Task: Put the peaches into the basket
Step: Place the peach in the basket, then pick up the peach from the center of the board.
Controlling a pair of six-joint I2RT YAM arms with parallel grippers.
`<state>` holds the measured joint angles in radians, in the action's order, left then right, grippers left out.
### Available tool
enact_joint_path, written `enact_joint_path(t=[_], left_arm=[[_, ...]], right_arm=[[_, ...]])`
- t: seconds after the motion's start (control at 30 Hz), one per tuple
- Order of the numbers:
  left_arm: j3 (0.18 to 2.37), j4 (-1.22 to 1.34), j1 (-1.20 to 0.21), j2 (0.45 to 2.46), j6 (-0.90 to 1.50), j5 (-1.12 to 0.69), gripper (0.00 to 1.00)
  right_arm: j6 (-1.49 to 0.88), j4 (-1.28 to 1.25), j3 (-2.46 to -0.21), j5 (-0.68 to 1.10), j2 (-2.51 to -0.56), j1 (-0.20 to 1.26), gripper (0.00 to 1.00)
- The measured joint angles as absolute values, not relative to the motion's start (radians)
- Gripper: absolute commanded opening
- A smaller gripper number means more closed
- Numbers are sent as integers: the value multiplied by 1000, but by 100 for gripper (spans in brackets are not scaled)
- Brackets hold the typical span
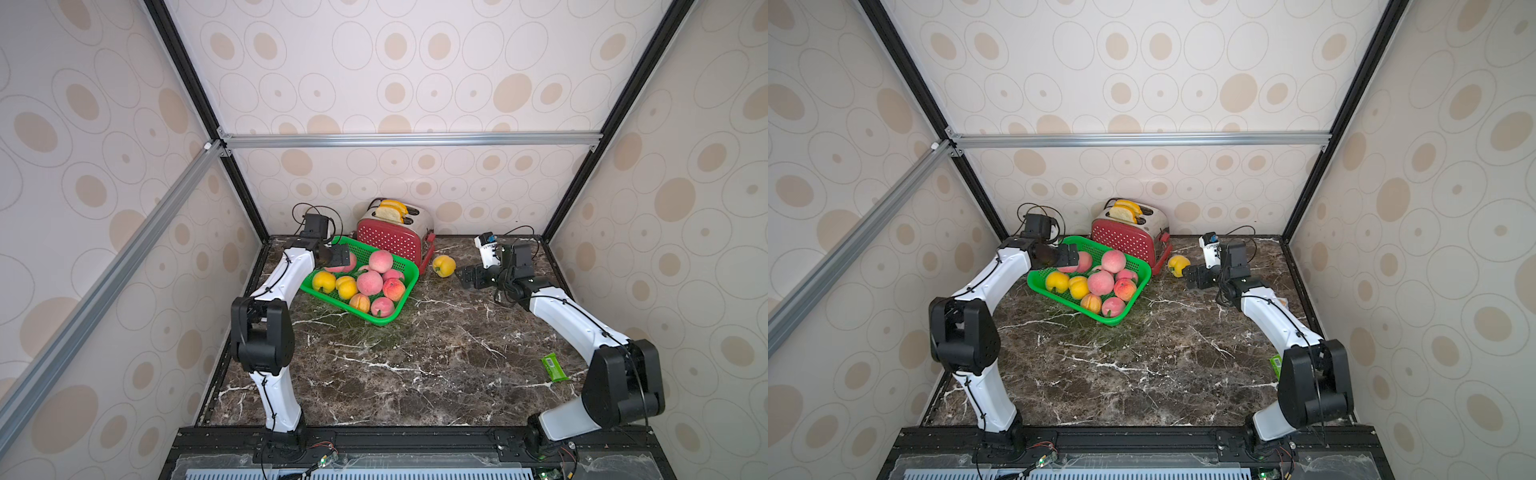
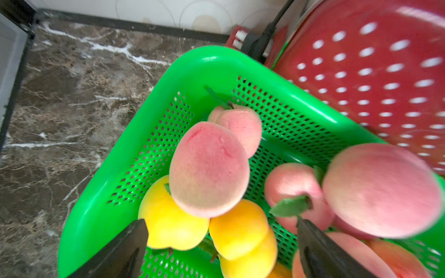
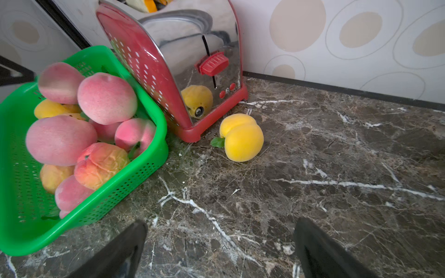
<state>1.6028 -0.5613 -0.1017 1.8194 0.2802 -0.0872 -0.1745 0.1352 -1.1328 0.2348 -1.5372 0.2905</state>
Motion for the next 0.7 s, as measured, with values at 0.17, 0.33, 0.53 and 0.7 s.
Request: enact_joint_path(t=[0.17, 0.33, 0.53, 0.7], left_arm=[[1480, -539, -102, 1612, 308, -116, 99], [1390, -567, -156, 1487, 305, -133, 99], [1286, -602, -330, 1346, 297, -201, 99], [1217, -627, -411, 1223, 272, -240, 99]], right_arm=[[-175, 149, -1167, 254, -1642, 262, 100], [-168, 157, -1219, 306, -1723, 262, 100], [-158, 158, -1309, 352, -1797, 263, 100], [-130, 185, -1425, 390, -1896, 263, 100]])
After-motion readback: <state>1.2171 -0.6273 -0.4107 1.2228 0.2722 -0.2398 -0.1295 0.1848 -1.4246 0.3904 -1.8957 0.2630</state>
